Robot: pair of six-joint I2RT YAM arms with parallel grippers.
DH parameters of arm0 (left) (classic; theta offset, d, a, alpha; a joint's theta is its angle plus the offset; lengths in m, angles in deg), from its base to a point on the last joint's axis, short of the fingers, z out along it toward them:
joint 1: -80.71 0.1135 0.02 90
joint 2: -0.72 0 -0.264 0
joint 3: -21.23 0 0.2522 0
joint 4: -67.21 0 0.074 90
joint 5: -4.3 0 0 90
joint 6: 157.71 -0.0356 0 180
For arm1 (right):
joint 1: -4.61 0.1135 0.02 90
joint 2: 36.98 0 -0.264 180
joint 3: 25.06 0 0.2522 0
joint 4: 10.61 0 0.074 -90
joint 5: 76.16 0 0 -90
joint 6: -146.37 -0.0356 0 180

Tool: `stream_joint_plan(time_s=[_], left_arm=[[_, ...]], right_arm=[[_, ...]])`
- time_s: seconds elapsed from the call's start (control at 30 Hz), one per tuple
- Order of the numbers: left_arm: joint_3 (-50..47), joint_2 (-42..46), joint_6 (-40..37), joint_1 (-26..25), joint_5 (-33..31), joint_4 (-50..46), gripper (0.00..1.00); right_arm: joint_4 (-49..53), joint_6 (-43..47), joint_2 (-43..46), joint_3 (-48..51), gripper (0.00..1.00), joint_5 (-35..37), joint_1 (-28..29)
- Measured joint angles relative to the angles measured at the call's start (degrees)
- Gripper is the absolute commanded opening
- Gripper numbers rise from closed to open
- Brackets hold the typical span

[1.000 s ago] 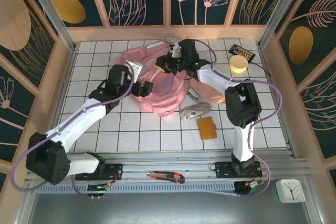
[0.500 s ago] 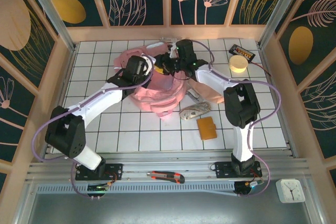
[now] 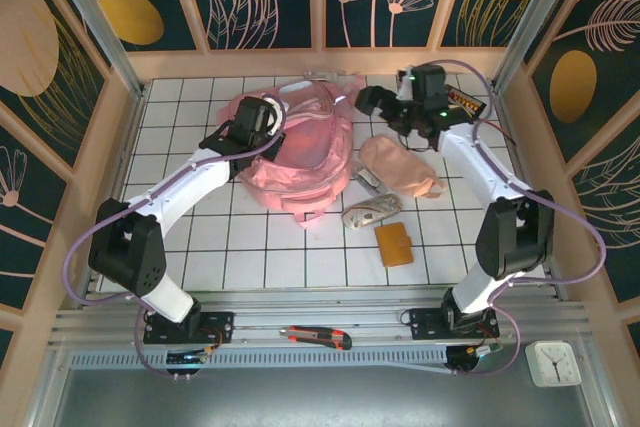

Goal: Pack the student bag

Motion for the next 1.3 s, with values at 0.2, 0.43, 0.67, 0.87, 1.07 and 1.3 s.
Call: stream_joint_plan(time_s=[0.2,0.43,0.67,0.87,1.07,1.3], left_arm=[[0.50,0.13,2.49,0.94,1.11,-0.17,0.00],[1.84,0.13,4.39,1.51,2.21,-1.09,0.00],[2.16,0.07,5.07,1.73,2.95,-1.60,0.00],[2.16,0.07,5.07,1.77,3.06,-1.64,0.00],[2.16,0.07,5.07,1.77,3.08,-1.62,0.00],[2.16,0.07,5.07,1.77,3.08,-1.64,0.00]], right_arm=[[10.49,1.09,4.72,13.77,0.97,4.07,-10.99],[12.85,0.81,9.92,26.84,0.92,3.76,-13.14],[7.04,0.63,7.80,28.87,0.86,3.54,-13.92],[2.34,0.39,-0.20,27.36,0.79,3.28,-14.97],[-0.66,-0.70,-4.09,25.11,0.52,3.04,-14.97],[-2.12,-1.33,-3.98,24.61,0.10,4.39,-14.97]])
